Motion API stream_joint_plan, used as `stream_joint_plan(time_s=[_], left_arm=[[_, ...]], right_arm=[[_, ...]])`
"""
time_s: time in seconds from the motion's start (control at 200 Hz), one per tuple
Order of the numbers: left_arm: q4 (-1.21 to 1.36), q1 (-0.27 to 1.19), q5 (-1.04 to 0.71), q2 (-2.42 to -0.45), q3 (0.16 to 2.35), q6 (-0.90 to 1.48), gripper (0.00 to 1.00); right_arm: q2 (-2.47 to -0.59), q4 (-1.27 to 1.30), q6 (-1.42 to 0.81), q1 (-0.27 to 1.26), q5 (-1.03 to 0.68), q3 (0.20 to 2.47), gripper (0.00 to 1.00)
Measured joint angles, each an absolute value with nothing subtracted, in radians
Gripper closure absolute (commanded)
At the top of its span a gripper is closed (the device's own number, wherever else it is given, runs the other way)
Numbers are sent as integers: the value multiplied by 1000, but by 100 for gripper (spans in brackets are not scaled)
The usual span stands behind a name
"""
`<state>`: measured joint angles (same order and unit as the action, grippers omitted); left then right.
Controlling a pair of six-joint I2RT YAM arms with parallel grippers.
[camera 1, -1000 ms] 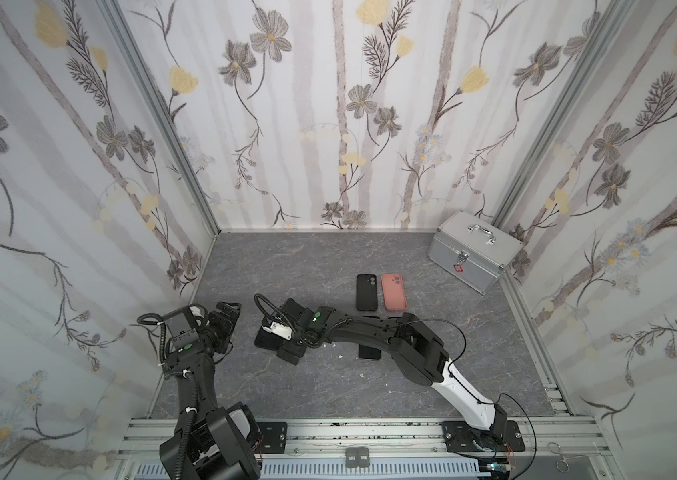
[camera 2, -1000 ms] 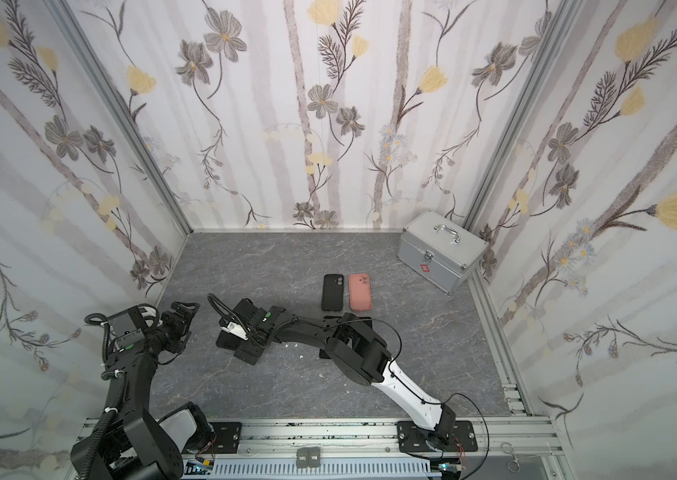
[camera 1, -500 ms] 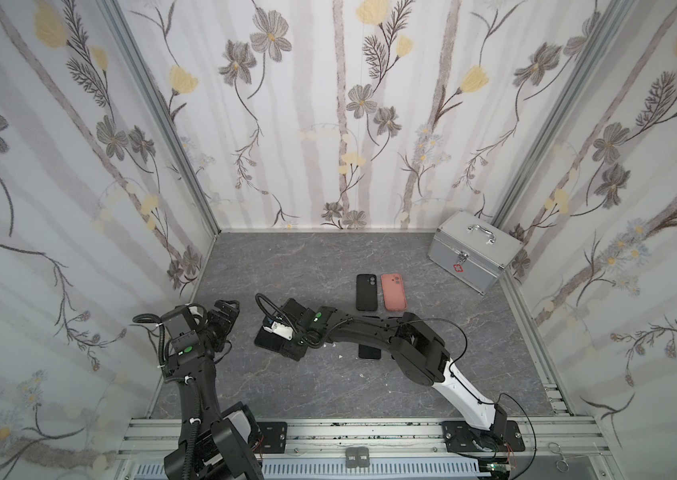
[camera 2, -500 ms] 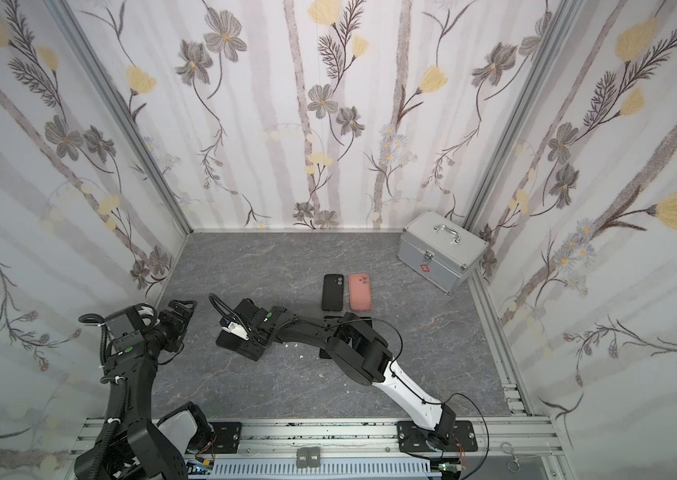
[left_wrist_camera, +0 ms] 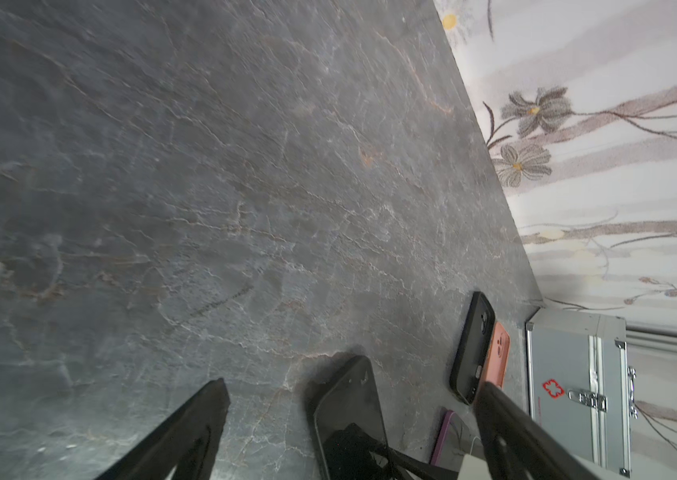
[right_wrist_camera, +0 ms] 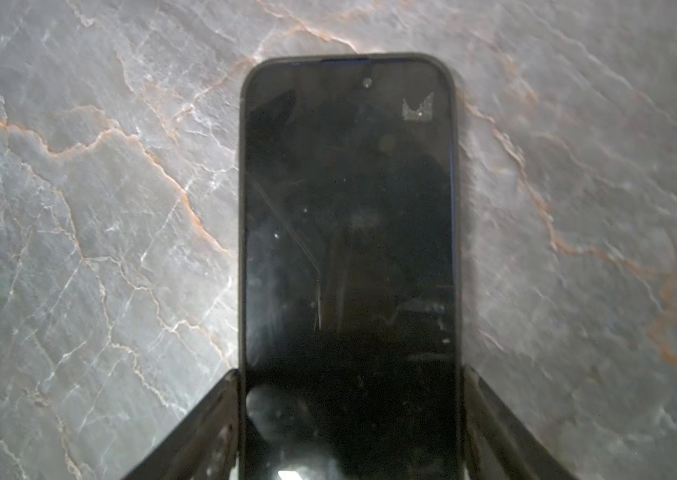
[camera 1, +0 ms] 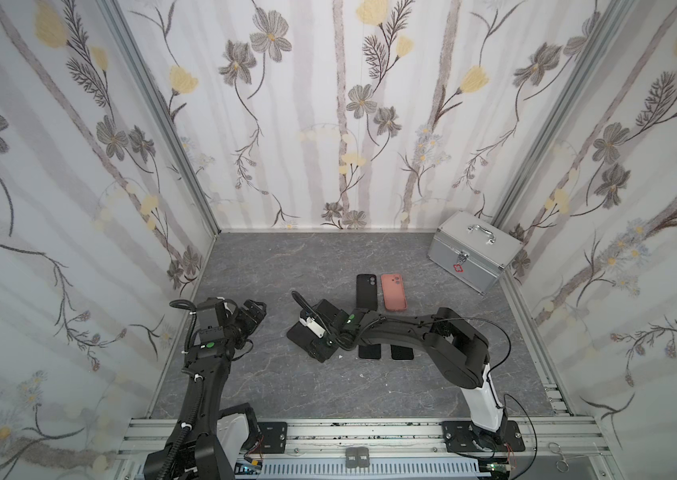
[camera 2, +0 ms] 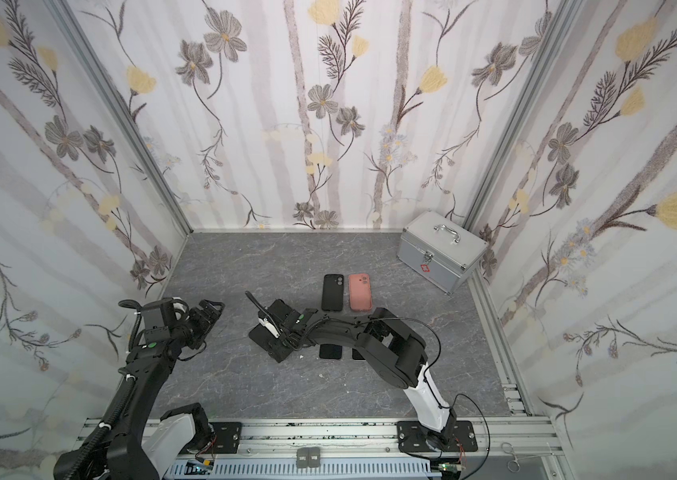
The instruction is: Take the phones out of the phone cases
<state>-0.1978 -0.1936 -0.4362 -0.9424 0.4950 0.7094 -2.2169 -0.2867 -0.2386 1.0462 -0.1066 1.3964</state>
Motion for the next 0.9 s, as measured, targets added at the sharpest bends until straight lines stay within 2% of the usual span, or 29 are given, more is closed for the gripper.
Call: stream_joint_plan(time_s=[0.28, 0.57, 0.899], left_arm=[[-54, -2, -418, -899, 324, 840, 18], [184, 225, -398, -969, 216, 975, 32], [313, 368, -288, -1119, 248, 1037, 64]], right_arm=[[-2109, -7, -569, 1007, -242, 1162, 30], [-2103, 160, -738, 1003, -309, 1110, 30], [-2103, 191, -777, 1001, -312, 1096, 30]])
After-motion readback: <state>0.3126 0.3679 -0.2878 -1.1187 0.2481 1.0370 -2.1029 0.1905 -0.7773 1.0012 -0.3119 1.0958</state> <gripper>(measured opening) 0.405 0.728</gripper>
